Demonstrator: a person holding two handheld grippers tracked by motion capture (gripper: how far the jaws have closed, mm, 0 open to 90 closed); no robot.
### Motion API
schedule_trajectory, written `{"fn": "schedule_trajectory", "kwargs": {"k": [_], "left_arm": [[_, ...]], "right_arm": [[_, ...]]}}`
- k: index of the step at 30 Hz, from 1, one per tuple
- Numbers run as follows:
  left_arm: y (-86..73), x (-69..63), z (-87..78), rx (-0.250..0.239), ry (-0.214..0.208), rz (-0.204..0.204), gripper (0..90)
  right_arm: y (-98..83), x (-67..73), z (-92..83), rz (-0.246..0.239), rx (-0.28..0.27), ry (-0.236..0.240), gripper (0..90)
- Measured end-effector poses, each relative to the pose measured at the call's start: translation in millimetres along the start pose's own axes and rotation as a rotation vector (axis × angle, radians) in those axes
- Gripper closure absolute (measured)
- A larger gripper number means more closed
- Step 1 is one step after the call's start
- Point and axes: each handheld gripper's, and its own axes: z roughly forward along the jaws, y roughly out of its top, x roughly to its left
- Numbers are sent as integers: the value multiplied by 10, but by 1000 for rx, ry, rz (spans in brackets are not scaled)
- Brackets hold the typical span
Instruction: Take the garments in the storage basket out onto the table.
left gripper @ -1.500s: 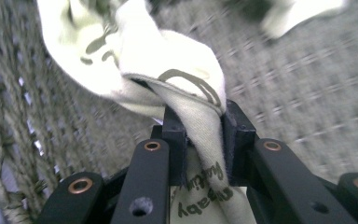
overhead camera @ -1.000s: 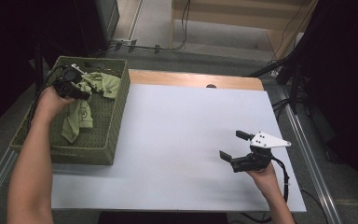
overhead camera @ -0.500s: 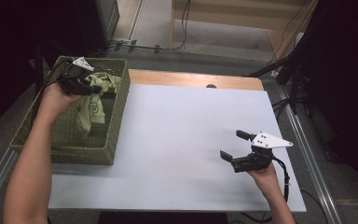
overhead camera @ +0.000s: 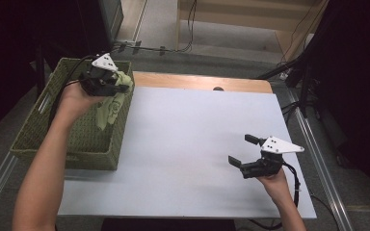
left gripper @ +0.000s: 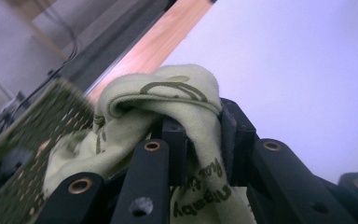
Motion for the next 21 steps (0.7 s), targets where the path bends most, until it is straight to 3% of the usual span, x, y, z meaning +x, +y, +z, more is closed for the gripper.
{"fn": "schedule_trajectory", "kwargs": {"k": [4, 8, 21], "left_arm": [[202, -180, 23, -31, -48, 52, 754], [396, -356, 100, -40, -69, 100, 753], [798, -734, 430, -82, -171, 171, 752]], "right_arm": [[1, -7, -16, 1, -3, 0, 0], [1, -8, -30, -4, -7, 1, 0], [-1, -23, -109, -20, -19, 6, 0]]}}
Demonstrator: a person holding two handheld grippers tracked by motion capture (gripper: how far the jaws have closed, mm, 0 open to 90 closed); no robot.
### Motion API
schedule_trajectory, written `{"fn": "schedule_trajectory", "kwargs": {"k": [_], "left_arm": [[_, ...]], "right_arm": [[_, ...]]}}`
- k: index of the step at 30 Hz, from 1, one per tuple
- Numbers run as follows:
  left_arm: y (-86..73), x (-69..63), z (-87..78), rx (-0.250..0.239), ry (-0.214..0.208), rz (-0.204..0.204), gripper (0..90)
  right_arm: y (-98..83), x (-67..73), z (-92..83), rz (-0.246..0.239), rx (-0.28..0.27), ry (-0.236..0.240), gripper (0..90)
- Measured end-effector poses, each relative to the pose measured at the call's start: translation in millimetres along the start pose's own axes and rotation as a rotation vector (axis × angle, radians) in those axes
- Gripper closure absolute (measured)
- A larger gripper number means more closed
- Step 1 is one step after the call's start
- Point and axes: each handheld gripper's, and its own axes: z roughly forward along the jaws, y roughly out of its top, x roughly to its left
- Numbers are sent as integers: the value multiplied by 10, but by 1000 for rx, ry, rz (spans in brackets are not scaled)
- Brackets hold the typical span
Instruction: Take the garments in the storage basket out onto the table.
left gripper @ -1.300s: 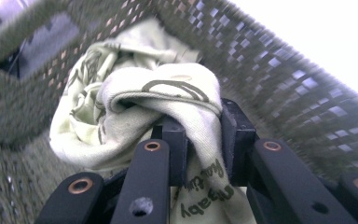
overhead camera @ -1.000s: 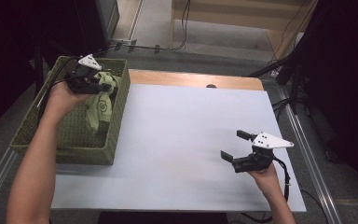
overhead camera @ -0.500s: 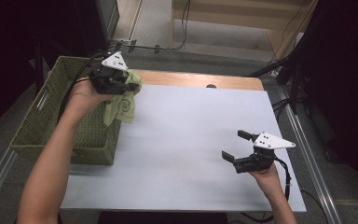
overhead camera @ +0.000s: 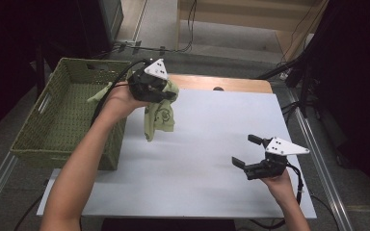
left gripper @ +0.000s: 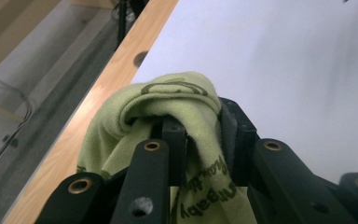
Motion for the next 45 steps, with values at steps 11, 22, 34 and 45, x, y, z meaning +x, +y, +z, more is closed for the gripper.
{"fn": "schedule_trajectory", "kwargs": {"k": [11, 22, 34, 45], "left_arm": [[353, -231, 392, -29, -59, 42, 751], [428, -348, 899, -4, -130, 28, 748], [278, -420, 1376, 3, -204, -33, 680], [204, -442, 1452, 42, -164, -93, 0]], "right_arm": [[3, 2, -97, -1, -25, -11, 0], [-31, -23, -184, 11, -48, -22, 0], [-42, -33, -207, 17, -56, -21, 0], [-48, -38, -203, 16, -57, -22, 0]]}}
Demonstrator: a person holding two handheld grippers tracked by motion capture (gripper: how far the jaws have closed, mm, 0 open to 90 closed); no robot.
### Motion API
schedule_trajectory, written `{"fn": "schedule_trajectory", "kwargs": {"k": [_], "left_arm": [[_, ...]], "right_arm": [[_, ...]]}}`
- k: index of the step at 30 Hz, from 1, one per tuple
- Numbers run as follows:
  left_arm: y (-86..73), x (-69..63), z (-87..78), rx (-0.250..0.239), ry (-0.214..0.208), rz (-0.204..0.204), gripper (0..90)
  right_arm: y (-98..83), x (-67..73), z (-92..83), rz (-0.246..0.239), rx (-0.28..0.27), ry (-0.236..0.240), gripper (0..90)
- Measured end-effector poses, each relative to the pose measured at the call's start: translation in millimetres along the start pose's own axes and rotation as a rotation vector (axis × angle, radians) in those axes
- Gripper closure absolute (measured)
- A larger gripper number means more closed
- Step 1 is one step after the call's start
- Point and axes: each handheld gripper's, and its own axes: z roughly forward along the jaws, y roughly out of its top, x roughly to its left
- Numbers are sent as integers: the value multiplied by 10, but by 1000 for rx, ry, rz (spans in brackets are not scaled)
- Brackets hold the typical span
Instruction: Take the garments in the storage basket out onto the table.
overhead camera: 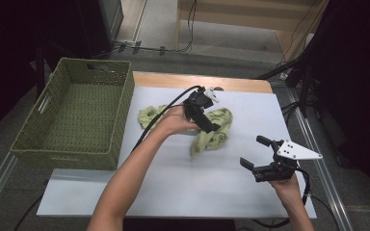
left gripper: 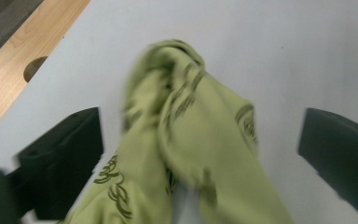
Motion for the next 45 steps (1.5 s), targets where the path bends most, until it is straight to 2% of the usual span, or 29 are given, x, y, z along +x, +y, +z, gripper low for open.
{"fn": "schedule_trajectory", "kwargs": {"k": [6, 11, 16, 21, 29, 35, 40, 45], "left_arm": [[-76, -38, -117, -10, 2, 2, 0], [-164, -46, -264, -45, -4, -31, 0], [-236, -84, -488, -91, 17, -56, 0], [-325, -167, -744, -130, 51, -54, 0], [-577, -223, -1129, -161, 112, -85, 0], [-803, -226, -1386, -209, 145, -126, 0], [-993, -236, -1537, -222, 182, -152, 0], [-1166, -230, -1642, -231, 201, -185, 0]], "right_arm": [[-1, 3, 10, -1, 2, -1, 0], [9, 16, 11, 4, -2, -1, 0], [16, 19, 16, 7, -8, 0, 0], [34, 18, 24, 6, -12, 2, 0], [83, 26, 35, 10, -29, 0, 0], [114, 26, 50, 4, -35, -1, 0], [138, 26, 56, 5, -43, -5, 0], [154, 40, 87, 6, -38, -8, 0]]}}
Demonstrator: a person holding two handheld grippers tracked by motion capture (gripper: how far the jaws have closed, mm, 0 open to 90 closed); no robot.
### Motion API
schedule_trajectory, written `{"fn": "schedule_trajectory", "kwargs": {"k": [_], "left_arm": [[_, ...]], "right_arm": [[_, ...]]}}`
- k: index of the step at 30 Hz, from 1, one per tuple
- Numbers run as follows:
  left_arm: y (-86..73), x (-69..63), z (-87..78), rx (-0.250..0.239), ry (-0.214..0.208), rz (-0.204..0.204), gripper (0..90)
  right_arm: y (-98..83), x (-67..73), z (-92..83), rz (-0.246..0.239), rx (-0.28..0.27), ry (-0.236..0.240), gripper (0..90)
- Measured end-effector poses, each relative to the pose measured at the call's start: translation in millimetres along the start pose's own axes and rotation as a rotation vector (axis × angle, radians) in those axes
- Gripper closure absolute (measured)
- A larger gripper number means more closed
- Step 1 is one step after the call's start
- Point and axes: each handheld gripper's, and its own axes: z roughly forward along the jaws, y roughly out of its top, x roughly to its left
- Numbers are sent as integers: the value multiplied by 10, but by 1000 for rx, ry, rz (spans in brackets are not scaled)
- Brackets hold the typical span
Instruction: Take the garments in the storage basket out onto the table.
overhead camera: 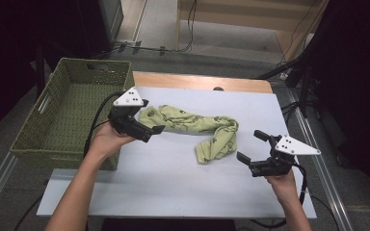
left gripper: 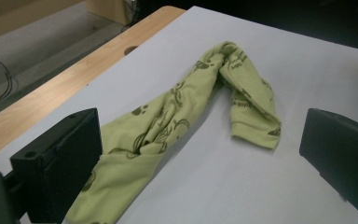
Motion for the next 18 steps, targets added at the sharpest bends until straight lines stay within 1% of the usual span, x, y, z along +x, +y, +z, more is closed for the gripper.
{"fn": "schedule_trajectory", "kwargs": {"k": [4, 6, 9, 12, 16, 18], "left_arm": [[-104, 44, -133, -11, 29, -21, 0], [-150, 71, -198, -19, 44, -31, 0], [-242, 120, -309, -34, 61, -57, 0], [-341, 155, -410, -43, 83, -71, 0], [-469, 182, -519, -54, 97, -90, 0], [-530, 191, -564, -61, 105, -90, 0]], "right_arm": [[18, 5, 17, 6, -5, 4, 0], [27, 1, 25, 7, -7, -2, 0], [26, -17, 43, 11, -7, -6, 0], [22, -24, 53, 9, -7, -13, 0], [25, -35, 58, 11, -9, -23, 0], [25, -47, 55, 11, -10, -28, 0]]}}
